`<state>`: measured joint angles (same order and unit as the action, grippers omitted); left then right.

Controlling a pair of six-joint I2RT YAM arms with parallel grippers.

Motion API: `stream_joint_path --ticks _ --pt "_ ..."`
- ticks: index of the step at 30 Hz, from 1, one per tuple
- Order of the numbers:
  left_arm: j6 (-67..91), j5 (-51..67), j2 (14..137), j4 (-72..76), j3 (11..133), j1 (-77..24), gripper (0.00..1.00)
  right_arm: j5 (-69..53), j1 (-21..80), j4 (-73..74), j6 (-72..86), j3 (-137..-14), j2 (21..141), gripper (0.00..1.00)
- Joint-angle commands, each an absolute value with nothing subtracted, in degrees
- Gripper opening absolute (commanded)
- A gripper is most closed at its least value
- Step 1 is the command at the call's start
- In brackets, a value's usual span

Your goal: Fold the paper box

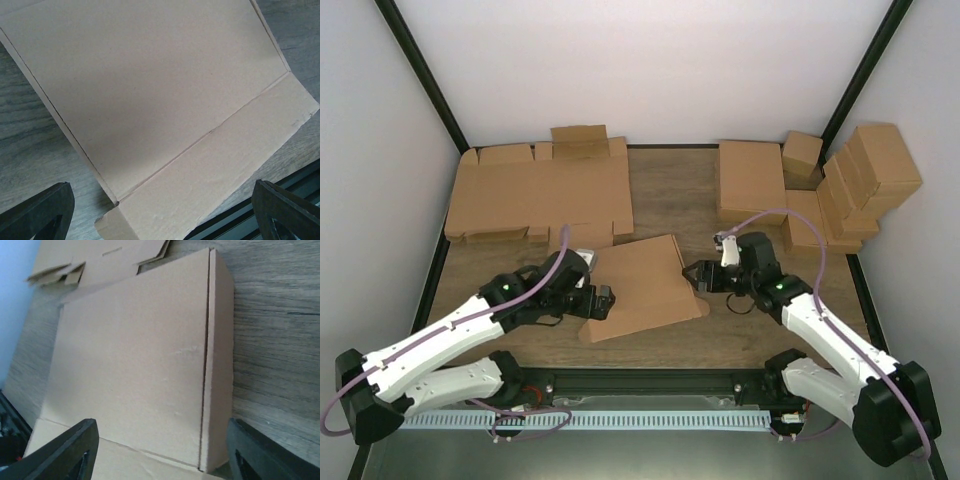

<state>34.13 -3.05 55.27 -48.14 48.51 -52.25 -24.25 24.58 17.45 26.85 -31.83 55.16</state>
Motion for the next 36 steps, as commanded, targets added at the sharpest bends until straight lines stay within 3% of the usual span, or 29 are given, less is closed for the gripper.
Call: stream_joint_path --ticks 1,9,19,28,36 --pt "35.49 -4.92 53.43 -47.7 46.89 -52.69 1.0 -24.27 25.03 15.31 28.9 -28.89 55.51 0.75" --pt "37.57 -4.74 50.69 -49.42 44.94 -52.72 1.0 -24.33 25.05 12.62 30.78 -26.42 56.03 0.9" --pt "48.93 -3.4 42.46 -45.3 37.3 -52.52 1.0 -25.15 25.07 11.14 32.46 -24.1 55.46 0.99" --pt "52.95 0.53 42.66 -43.74 34.86 -50.34 1.0 -26.95 25.08 10.74 32.71 -23.59 57.52 1.0" --pt "51.99 14.53 36.68 -39.31 28.83 -36.0 1.0 -33.32 25.05 4.58 34.94 -19.95 58.27 0.99"
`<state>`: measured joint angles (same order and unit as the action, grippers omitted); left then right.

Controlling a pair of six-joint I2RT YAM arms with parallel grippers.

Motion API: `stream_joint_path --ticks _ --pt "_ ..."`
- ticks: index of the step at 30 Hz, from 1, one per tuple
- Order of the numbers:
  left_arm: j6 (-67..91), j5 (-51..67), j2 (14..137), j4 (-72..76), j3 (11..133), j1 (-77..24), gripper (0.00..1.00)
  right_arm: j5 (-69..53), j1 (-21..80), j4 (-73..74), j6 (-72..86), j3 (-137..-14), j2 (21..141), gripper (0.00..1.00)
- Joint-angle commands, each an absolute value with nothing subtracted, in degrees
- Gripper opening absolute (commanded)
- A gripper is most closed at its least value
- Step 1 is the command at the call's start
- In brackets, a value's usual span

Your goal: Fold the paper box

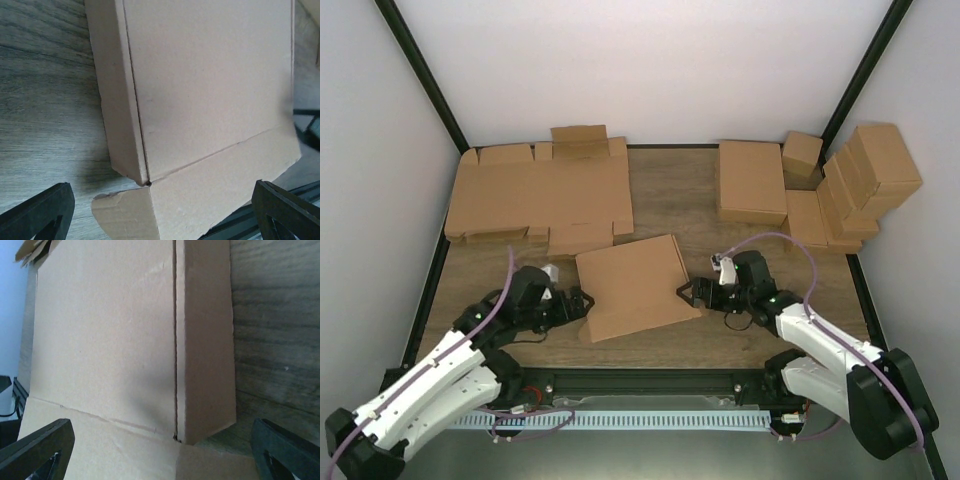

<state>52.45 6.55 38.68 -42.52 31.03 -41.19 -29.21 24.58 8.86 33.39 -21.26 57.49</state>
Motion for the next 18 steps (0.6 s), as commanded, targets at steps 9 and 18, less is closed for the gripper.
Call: stream_joint_path --ticks 9,18 --pt "51.06 20.57 37.24 -35.13 26.69 -31.56 1.0 -37.52 25.03 1.41 34.58 -18.8 60.55 0.97" --pt "55.8 25.85 32.96 -25.99 20.33 -31.46 1.0 -42.34 25.08 -1.63 35.2 -18.68 59.84 0.87"
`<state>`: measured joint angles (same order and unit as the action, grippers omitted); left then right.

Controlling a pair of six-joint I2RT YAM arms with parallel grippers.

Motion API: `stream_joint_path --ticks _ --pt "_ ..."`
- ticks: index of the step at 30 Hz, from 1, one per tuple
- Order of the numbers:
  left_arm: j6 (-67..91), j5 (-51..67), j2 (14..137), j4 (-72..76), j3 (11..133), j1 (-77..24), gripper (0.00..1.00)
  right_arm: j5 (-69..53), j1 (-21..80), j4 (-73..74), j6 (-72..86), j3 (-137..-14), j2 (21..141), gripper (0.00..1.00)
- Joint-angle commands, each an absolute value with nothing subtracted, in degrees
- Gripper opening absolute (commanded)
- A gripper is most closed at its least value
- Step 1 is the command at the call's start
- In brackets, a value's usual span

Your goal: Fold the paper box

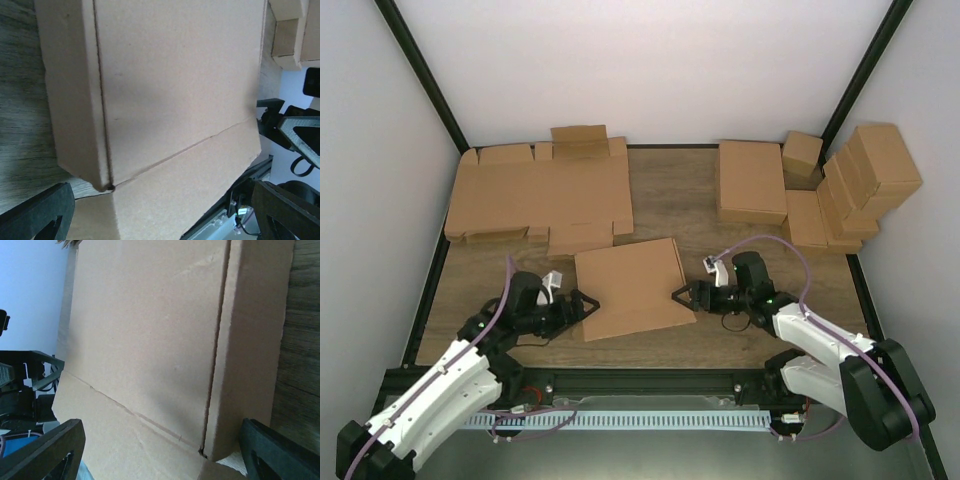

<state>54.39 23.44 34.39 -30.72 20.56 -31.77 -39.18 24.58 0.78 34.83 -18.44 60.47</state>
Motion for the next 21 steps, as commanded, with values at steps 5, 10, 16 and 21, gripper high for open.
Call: stream_joint_path --ticks 5,10,16,21 --pt "55.87 27.34 35.4 -23.57 20.65 -31.46 1.0 -43.21 25.09 -1.39 35.77 -20.34 58.81 0.81" --pt "54.83 26.15 36.89 -24.65 20.93 -31.46 1.0 -39.56 25.05 1.79 34.94 -21.38 59.59 0.84" --pt "50.67 19.63 36.79 -29.14 20.16 -31.46 1.0 -33.61 25.05 3.02 33.79 -20.02 60.88 0.89" --pt "52.16 22.52 35.73 -19.96 15.66 -31.46 0.99 -38.57 25.2 -1.35 34.17 -18.71 63.97 0.86"
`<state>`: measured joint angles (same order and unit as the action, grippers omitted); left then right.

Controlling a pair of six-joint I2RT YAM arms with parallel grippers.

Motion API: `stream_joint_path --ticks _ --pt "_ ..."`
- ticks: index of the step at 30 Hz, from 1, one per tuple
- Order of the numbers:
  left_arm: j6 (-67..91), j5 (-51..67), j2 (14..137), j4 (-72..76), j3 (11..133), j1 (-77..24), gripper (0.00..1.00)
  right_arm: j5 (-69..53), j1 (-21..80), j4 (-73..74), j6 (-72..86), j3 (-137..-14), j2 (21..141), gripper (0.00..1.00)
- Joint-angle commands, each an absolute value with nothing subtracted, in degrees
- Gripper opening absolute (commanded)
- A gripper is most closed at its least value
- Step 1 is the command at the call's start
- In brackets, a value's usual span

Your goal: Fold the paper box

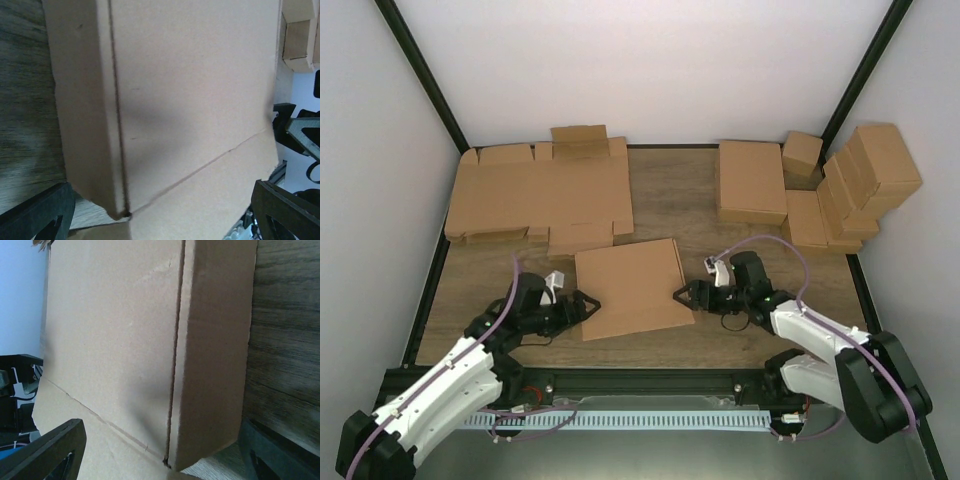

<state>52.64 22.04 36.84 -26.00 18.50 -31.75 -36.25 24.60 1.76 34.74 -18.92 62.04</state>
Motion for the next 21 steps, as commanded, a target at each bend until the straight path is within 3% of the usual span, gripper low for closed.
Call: stream_joint_path --ticks 1,10,21 --pt "51.43 21.7 35.34 -19.77 15.57 -31.46 0.99 -39.07 25.22 -1.83 33.97 -18.64 64.51 0.86" --pt "45.18 16.86 36.64 -19.24 15.73 -31.46 1.0 -42.07 26.41 -5.68 32.87 -18.64 70.06 0.83" --pt "47.5 26.9 40.2 -15.49 19.33 -31.51 0.97 -46.84 26.72 -4.48 33.24 -20.71 67.12 0.71"
